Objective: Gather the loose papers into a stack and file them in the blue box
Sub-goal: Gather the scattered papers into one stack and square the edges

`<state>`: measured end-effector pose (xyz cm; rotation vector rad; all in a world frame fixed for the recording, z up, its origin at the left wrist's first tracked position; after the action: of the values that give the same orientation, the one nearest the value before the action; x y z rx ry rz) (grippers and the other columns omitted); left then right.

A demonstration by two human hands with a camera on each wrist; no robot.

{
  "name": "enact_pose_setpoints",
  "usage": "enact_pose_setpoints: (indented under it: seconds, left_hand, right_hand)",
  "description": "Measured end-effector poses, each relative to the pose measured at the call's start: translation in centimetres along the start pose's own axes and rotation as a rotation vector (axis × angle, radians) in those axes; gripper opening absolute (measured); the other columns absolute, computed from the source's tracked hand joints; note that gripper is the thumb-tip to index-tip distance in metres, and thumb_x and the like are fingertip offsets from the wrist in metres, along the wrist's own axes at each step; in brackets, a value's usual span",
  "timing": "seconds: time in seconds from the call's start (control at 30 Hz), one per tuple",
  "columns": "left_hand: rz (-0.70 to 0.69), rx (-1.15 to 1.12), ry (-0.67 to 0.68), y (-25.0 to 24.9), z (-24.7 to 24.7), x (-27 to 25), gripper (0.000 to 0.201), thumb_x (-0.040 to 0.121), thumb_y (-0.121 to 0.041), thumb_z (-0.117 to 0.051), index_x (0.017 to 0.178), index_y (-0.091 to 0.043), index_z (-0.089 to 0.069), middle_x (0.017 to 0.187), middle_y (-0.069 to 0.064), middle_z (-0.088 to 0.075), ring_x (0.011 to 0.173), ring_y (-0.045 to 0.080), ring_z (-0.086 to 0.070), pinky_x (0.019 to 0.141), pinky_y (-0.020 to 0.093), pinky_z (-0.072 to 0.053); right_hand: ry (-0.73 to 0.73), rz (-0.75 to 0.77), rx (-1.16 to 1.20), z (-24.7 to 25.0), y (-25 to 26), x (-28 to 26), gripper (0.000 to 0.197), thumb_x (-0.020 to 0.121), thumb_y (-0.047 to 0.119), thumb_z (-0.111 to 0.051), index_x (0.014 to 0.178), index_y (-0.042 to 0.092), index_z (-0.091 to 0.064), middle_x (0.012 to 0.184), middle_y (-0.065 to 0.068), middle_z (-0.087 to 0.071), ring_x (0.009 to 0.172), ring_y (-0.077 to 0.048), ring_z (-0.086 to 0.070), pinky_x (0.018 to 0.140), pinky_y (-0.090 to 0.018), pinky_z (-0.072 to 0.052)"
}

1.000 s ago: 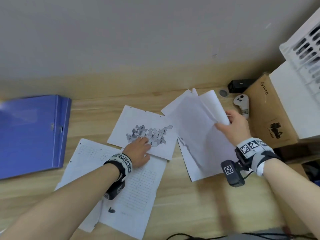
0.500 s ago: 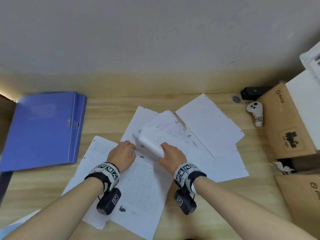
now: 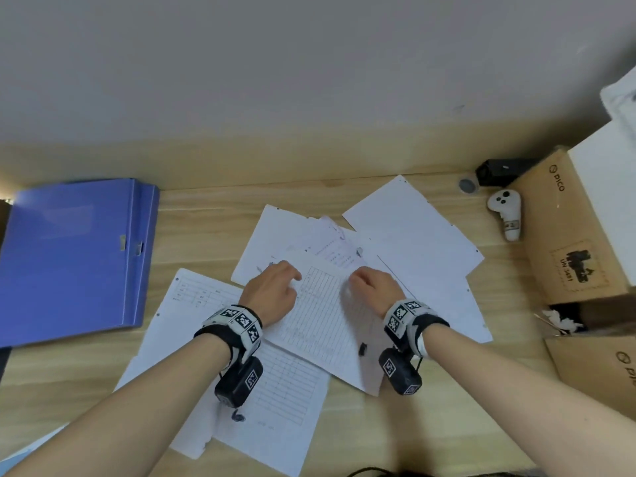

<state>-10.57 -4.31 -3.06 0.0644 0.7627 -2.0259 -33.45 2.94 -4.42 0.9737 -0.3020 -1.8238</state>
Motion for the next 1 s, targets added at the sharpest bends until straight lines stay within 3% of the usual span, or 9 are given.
enact_pose_setpoints:
  seconds: [0.2, 0.3, 0.37, 0.53, 0.63, 0.77, 0.83, 0.9, 1.0]
  left_hand:
    - [-0.145, 0.075, 0.142, -5.7, -2.0, 5.7, 0.037, 0.096, -0.016, -0.043, 0.132, -0.020, -0.052, 0.139, -0.006, -0.047, 0.128, 0.016, -0.045, 0.091, 0.030, -0.042]
    - [-0.115, 0.230, 0.315, -6.5, -4.1, 7.7, 0.058, 0.095, -0.023, -0.051, 0.150, -0.022, -0.031, 0.161, 0.000, -0.018, 0.146, 0.022, -0.022, 0.108, 0.039, -0.034]
    - [-0.089, 0.337, 0.381, -6.2, -5.2, 8.5, 0.074, 0.092, -0.027, -0.060, 0.154, -0.023, -0.019, 0.165, 0.002, -0.002, 0.150, 0.024, -0.010, 0.112, 0.046, -0.030]
    - [-0.075, 0.443, 0.317, -5.8, -6.5, 9.3, 0.086, 0.081, -0.025, -0.076, 0.150, -0.026, -0.024, 0.163, 0.004, -0.007, 0.146, 0.029, -0.013, 0.104, 0.050, -0.039]
    - [-0.038, 0.436, 0.289, -5.4, -6.8, 9.7, 0.094, 0.077, -0.028, -0.080, 0.150, -0.026, -0.022, 0.163, 0.004, -0.007, 0.148, 0.029, -0.010, 0.109, 0.055, -0.032]
    - [0.026, 0.380, 0.297, -5.1, -6.7, 10.0, 0.102, 0.072, -0.033, -0.084, 0.151, -0.027, -0.020, 0.163, 0.002, -0.004, 0.149, 0.027, -0.006, 0.110, 0.059, -0.030]
    - [0.016, 0.385, 0.275, -5.3, -6.5, 10.1, 0.103, 0.071, -0.035, -0.084, 0.151, -0.027, -0.021, 0.163, 0.003, -0.006, 0.148, 0.027, -0.008, 0.107, 0.058, -0.036]
    - [0.008, 0.380, 0.255, -5.4, -6.3, 10.3, 0.102, 0.069, -0.036, -0.085, 0.150, -0.026, -0.024, 0.163, 0.003, -0.009, 0.148, 0.027, -0.011, 0.104, 0.057, -0.040]
    - [0.010, 0.375, 0.248, -5.5, -6.3, 10.6, 0.103, 0.068, -0.036, -0.086, 0.150, -0.026, -0.025, 0.162, 0.003, -0.011, 0.147, 0.028, -0.012, 0.103, 0.056, -0.041]
  right_hand:
    - [-0.240, -0.256, -0.025, 9.8, -8.6, 3.3, 0.022, 0.092, 0.023, -0.051, 0.105, 0.012, -0.065, 0.108, -0.010, -0.067, 0.099, -0.030, -0.061, 0.083, -0.035, -0.046]
    - [-0.307, -0.339, -0.130, 13.8, -12.3, 5.5, 0.030, 0.089, 0.019, -0.057, 0.116, 0.008, -0.063, 0.122, -0.017, -0.061, 0.114, -0.036, -0.055, 0.096, -0.041, -0.045]
    - [-0.298, -0.388, -0.215, 15.3, -14.0, 6.6, 0.043, 0.085, 0.022, -0.063, 0.124, 0.005, -0.057, 0.129, -0.019, -0.053, 0.121, -0.038, -0.048, 0.100, -0.042, -0.040]
    - [-0.365, -0.468, -0.298, 15.1, -15.8, 7.8, 0.066, 0.067, 0.039, -0.074, 0.120, 0.006, -0.050, 0.124, -0.015, -0.049, 0.118, -0.036, -0.044, 0.091, -0.045, -0.045]
    - [-0.282, -0.476, -0.307, 15.2, -16.2, 7.7, 0.060, 0.068, 0.046, -0.075, 0.110, 0.009, -0.053, 0.109, -0.012, -0.056, 0.112, -0.034, -0.047, 0.080, -0.041, -0.045]
    - [-0.169, -0.494, -0.144, 15.0, -16.7, 4.7, 0.032, 0.074, 0.036, -0.075, 0.071, 0.015, -0.051, 0.072, -0.004, -0.058, 0.064, -0.021, -0.054, 0.052, -0.029, -0.038]
    - [-0.188, -0.510, -0.076, 14.2, -17.2, 2.6, 0.025, 0.074, 0.032, -0.077, 0.079, 0.016, -0.057, 0.075, -0.002, -0.063, 0.066, -0.021, -0.060, 0.056, -0.029, -0.045]
    - [-0.216, -0.553, 0.007, 13.2, -17.2, 0.6, 0.035, 0.073, 0.031, -0.079, 0.094, 0.017, -0.056, 0.085, -0.001, -0.063, 0.077, -0.023, -0.061, 0.056, -0.028, -0.042]
    - [-0.194, -0.617, 0.046, 11.5, -16.8, -1.2, 0.038, 0.071, 0.033, -0.080, 0.093, 0.015, -0.056, 0.084, -0.002, -0.064, 0.076, -0.024, -0.062, 0.054, -0.028, -0.043]
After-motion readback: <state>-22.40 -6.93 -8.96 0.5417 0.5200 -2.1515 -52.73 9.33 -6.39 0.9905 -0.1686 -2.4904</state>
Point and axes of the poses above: each hand's wrist, its own x-axis towards the middle knuckle, its own z-axis out of the back of the hand, y = z × x, the point moved 2 cm from there along x, towards the middle knuckle
